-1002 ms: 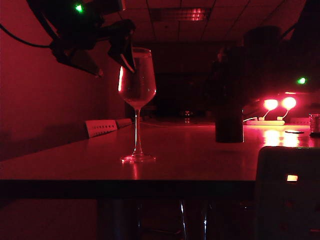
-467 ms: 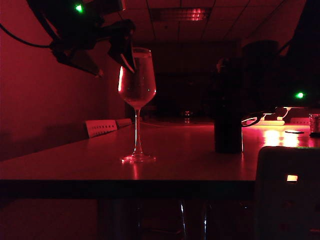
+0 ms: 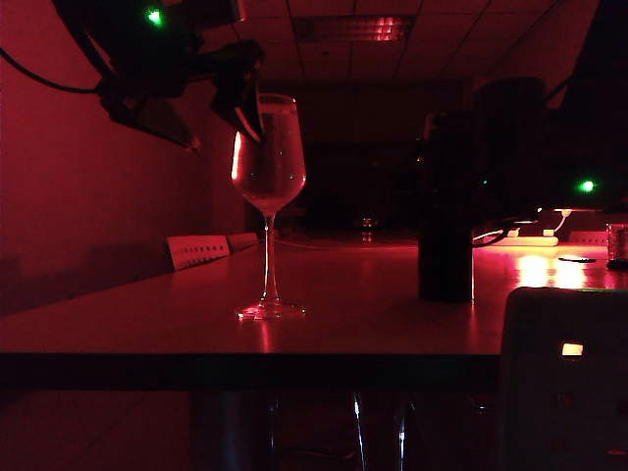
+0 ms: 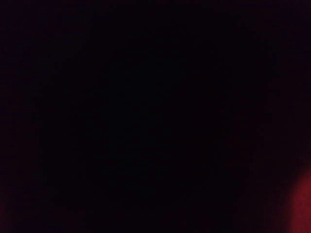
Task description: Pick up the black thermos cup, pour some water from it into the stemmed glass, and then put the thermos cup back on the table.
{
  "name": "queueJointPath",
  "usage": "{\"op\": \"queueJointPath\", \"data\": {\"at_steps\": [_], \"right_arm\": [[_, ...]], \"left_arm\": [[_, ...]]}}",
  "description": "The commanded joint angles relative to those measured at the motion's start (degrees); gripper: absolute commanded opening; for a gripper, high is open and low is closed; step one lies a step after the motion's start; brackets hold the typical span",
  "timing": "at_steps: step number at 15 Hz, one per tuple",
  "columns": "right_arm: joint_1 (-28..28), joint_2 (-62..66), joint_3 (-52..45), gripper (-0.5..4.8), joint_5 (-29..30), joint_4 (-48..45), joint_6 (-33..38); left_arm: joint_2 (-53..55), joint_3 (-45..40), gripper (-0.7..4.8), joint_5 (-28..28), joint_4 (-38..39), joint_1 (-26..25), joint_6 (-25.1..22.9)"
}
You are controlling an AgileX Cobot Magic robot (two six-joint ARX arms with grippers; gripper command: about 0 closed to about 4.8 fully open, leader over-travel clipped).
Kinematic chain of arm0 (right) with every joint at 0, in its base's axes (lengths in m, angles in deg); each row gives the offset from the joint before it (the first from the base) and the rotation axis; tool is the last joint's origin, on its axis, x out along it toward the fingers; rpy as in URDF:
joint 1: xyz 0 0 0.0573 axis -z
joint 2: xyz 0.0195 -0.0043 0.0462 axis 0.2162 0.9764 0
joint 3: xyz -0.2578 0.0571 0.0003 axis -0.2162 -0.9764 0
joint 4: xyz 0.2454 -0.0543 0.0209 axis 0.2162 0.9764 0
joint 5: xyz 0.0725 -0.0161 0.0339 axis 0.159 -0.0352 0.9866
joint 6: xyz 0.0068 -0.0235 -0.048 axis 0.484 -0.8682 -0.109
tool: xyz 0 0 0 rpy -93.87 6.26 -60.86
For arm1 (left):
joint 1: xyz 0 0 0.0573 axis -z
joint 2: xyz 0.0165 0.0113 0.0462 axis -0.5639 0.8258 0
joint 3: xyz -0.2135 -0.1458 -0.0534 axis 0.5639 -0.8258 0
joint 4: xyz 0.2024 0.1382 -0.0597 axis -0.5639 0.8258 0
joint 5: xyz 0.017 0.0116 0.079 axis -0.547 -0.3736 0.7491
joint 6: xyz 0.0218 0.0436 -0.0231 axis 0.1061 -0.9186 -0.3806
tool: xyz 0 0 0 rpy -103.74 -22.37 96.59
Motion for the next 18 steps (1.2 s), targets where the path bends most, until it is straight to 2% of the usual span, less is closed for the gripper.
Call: {"op": "queueJointPath", "data": {"at_steps": [1, 4, 7, 11, 14, 16, 18], "right_arm": [[-0.31, -4.83, -1.68, 4.79, 0.17, 3.76, -0.44], [-0.28, -13.2, -8.9, 4.79, -1.25, 4.72, -1.49], [-0.57, -27.32, -18.29, 4.79, -0.81, 13.66, -1.51], [-1.42, -55.25, -20.39, 4.79, 7.3, 40.57, -1.51], [-1.6, -72.65, -20.35, 4.79, 7.37, 50.47, -1.49], [-1.6, -82.82, -20.35, 4.79, 7.39, 58.23, -1.51], [-1.62, -89.79, -20.35, 4.79, 9.62, 65.99, -1.46]], "left_arm": [[-1.51, 0.24, 4.79, 0.26, -0.24, 0.04, -0.57], [-7.19, 0.24, 4.79, 2.62, 1.57, 0.07, -0.57], [-16.7, 0.22, 4.79, 2.67, 10.71, 0.07, -0.33], [-30.67, 0.22, 4.79, 2.45, 15.69, 0.07, -0.15], [-39.82, 0.22, 4.79, 0.72, 19.04, 0.07, 1.75], [-45.33, 0.22, 4.79, -0.5, 25.57, 0.07, 5.09], [-50.49, 0.22, 4.79, -0.79, 31.47, 0.09, 6.32]]}}
